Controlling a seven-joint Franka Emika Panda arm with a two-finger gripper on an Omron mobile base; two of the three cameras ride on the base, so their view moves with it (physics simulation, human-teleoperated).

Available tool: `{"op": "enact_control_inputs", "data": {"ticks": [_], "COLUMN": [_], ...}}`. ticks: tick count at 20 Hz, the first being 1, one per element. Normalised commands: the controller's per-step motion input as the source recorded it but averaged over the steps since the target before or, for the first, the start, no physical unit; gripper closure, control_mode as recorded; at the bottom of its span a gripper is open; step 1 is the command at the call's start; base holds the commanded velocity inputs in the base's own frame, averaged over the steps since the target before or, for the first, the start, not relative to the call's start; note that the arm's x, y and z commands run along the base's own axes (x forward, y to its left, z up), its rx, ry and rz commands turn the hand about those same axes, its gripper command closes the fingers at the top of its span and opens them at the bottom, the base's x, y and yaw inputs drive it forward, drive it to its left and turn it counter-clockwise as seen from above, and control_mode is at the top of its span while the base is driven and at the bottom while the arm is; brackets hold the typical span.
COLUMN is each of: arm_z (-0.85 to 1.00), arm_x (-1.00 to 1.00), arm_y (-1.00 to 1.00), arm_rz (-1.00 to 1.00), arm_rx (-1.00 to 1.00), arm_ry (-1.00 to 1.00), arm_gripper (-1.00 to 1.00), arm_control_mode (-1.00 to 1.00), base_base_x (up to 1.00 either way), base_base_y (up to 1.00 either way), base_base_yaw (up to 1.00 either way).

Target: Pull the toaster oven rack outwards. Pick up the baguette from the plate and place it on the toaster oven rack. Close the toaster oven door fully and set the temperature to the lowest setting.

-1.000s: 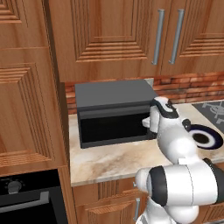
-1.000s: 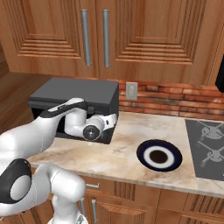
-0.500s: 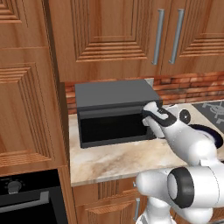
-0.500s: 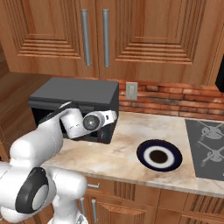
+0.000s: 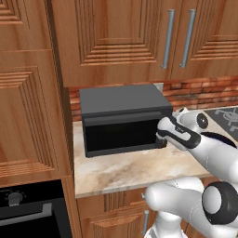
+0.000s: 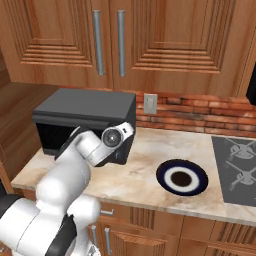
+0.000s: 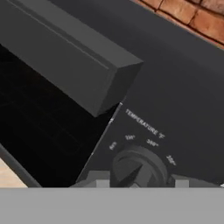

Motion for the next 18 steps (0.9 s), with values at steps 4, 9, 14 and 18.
{"op": "enact_control_inputs", "data": {"ticks": [4, 9, 14, 18], "arm_z": [0.00, 0.00, 0.00, 0.00], "arm_x": [0.02, 0.01, 0.00, 0.00], "arm_y": [0.00, 0.00, 0.00, 0.00], "arm_rz": [0.50, 0.47, 0.46, 0.46], "arm_rx": [-0.48, -0.44, -0.44, -0.45], "arm_ry": [0.00, -0.01, -0.07, -0.11], "arm_gripper": [1.00, 1.00, 1.00, 1.00], "arm_control_mode": [-1.00, -1.00, -1.00, -1.00], "base_base_x": [0.00, 0.00, 0.00, 0.00], "base_base_y": [0.00, 0.00, 0.00, 0.00], "base_base_yaw": [0.00, 0.00, 0.00, 0.00]}}
